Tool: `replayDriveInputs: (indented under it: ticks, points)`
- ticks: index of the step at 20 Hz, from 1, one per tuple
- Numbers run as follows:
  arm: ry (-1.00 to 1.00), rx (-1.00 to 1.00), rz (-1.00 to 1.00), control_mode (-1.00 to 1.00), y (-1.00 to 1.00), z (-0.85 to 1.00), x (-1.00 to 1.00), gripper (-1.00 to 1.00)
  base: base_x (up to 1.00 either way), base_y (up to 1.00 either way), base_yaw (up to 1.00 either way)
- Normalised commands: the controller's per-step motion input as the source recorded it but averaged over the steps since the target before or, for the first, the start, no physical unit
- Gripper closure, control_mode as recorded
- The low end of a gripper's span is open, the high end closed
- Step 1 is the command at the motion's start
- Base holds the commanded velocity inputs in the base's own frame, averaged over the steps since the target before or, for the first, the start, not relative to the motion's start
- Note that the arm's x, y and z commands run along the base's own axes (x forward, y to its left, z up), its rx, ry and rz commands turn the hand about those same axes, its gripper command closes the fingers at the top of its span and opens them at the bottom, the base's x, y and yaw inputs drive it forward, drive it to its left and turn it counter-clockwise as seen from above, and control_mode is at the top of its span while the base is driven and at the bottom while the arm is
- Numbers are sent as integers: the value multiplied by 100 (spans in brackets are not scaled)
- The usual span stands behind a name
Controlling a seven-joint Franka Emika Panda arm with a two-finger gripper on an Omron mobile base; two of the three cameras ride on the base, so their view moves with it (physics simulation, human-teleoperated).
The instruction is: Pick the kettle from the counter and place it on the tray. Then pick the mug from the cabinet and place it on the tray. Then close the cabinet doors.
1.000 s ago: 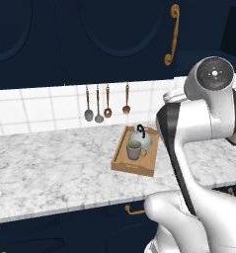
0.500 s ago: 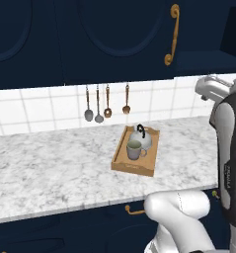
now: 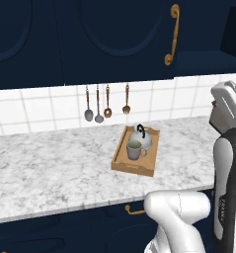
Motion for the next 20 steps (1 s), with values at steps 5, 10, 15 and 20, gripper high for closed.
replayDriveInputs:
  ticks: [5, 10, 15, 20]
  points:
    - [0, 23, -31, -100, 12, -26, -7, -100, 0, 0, 0]
    - [0, 18, -30, -100, 19, -27, -5, -100, 0, 0, 0]
    - [-3, 22, -32, -100, 3, -20, -15, -100, 0, 0, 0]
    - [-13, 10, -23, -100, -44, -13, -2, -100, 0, 0, 0]
